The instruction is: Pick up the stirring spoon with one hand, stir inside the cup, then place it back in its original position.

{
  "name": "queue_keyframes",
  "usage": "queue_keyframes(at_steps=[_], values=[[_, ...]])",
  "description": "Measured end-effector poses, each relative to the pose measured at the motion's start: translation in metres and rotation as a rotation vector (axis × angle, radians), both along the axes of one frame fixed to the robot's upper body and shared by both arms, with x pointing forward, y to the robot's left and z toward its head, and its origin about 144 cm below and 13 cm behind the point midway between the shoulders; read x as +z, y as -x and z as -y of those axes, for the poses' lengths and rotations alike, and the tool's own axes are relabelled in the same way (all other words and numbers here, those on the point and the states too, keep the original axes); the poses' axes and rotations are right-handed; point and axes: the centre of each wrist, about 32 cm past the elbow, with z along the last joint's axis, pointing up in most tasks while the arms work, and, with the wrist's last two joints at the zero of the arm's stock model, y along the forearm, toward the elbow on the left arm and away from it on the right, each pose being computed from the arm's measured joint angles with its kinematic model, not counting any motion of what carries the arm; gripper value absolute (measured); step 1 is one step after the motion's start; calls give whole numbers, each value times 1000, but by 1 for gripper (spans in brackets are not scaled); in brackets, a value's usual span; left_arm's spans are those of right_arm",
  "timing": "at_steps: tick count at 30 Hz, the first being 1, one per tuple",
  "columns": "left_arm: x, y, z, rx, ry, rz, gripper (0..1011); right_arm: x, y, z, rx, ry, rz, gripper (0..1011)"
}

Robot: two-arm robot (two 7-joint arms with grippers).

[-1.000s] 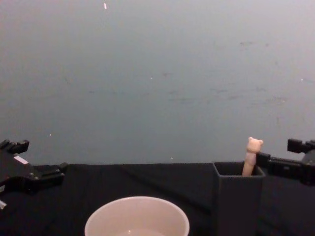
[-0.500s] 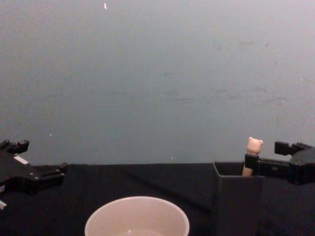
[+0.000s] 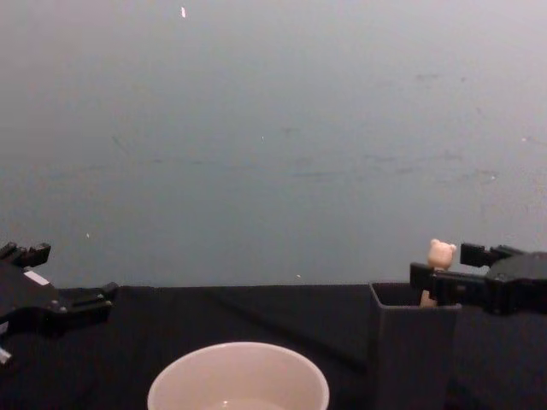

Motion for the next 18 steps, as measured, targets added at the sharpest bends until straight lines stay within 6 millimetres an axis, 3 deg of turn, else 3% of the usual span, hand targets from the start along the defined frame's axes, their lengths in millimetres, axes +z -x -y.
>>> queue_keyframes(at_steps=[18], values=[[0, 0, 0, 0, 0, 0, 1001, 0, -4, -2, 1, -13, -25, 1002]])
